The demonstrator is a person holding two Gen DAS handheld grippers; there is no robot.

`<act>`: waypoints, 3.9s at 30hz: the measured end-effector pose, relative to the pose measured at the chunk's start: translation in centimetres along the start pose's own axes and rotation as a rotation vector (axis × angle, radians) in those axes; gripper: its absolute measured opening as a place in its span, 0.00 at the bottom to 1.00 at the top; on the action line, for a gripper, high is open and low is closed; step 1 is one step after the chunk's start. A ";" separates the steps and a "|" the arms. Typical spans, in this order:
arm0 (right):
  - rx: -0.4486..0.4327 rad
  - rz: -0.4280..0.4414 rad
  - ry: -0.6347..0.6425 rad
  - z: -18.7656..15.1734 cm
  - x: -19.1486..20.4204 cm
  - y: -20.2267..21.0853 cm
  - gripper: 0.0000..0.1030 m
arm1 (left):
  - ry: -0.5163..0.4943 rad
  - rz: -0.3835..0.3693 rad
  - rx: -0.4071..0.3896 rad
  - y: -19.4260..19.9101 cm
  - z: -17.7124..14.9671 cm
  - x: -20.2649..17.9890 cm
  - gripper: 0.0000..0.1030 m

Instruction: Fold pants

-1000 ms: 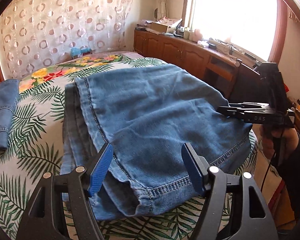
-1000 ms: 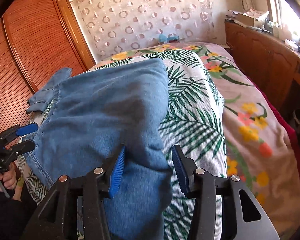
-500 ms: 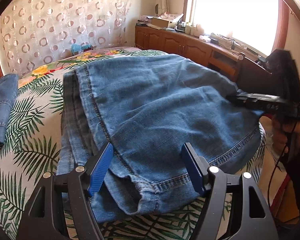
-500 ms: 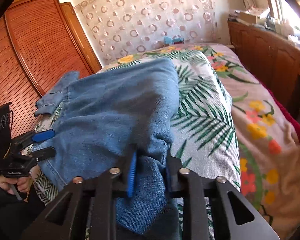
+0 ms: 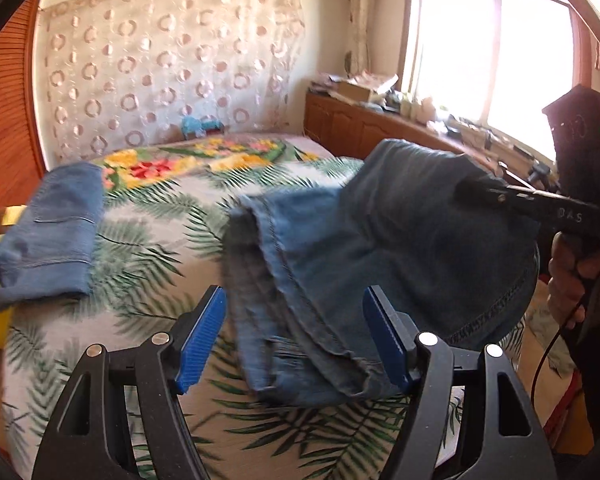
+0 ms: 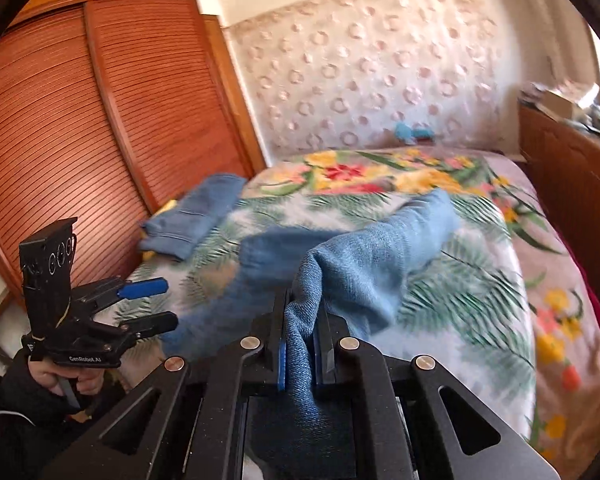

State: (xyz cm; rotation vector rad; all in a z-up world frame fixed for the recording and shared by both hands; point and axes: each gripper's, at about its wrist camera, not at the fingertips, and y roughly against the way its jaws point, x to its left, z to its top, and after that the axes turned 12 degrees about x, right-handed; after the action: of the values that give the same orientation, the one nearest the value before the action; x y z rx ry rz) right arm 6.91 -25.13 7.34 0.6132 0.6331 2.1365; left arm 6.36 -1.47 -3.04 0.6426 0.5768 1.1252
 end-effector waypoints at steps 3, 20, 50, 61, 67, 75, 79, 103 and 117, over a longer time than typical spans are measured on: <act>0.007 0.029 0.036 1.4 2.0 -1.7 0.08 | 0.030 0.022 -0.030 1.7 -0.3 1.5 0.70; 0.291 0.176 0.142 2.2 9.4 -16.5 0.06 | 0.153 0.114 -0.090 5.2 -2.7 8.0 0.70; 0.191 -0.115 0.059 9.7 1.5 -18.0 0.61 | 0.075 -0.036 0.181 -3.9 -4.9 3.1 0.69; 0.259 -0.080 -0.042 11.7 -1.1 -21.6 0.83 | 0.099 -0.072 0.172 -3.7 -5.9 3.4 0.69; 0.330 -0.017 -0.027 10.5 -1.3 -21.7 0.83 | 0.108 -0.080 0.170 -4.0 -5.9 3.7 0.69; 0.338 0.085 -0.086 9.9 -2.5 -23.1 0.83 | 0.111 -0.090 0.170 -4.1 -5.8 3.9 0.69; 0.347 0.115 -0.090 9.8 -2.3 -23.5 0.74 | 0.119 -0.112 0.161 -4.1 -6.0 4.0 0.66; 0.016 0.160 0.118 17.8 9.1 -15.5 0.21 | 0.232 -0.193 -0.053 0.9 -2.0 11.0 0.10; -0.061 0.417 0.230 28.4 20.2 -23.0 0.21 | 0.356 0.106 -0.241 12.1 -0.3 25.7 0.10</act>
State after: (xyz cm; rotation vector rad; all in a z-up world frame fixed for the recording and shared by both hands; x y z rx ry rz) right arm 25.94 10.17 18.76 0.5017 0.5986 2.6337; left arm 6.93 26.30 2.91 0.2668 0.7008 1.3970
